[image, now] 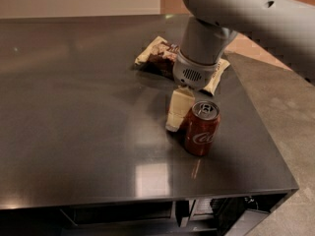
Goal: Move apple near coke can
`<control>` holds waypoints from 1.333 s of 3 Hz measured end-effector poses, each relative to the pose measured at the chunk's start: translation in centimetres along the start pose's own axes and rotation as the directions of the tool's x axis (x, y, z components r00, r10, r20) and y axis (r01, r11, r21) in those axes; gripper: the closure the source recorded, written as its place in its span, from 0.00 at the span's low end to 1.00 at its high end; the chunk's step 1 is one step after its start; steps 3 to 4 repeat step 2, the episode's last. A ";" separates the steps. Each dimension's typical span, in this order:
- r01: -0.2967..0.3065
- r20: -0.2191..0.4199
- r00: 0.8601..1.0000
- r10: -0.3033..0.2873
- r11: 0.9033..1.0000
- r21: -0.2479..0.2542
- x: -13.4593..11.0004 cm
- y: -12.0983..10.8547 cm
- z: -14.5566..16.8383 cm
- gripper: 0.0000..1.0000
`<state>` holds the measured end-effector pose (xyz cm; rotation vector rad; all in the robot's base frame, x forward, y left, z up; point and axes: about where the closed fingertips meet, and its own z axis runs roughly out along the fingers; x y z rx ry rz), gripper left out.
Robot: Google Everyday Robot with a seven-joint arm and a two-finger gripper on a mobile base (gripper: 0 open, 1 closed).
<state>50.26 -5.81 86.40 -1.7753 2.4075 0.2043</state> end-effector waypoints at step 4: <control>0.032 0.019 0.999 -0.032 0.999 0.001 -1.1 -0.3 -1.1 0.00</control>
Offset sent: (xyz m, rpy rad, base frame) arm 0.0091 0.0109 0.0274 0.0304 -0.0169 0.0564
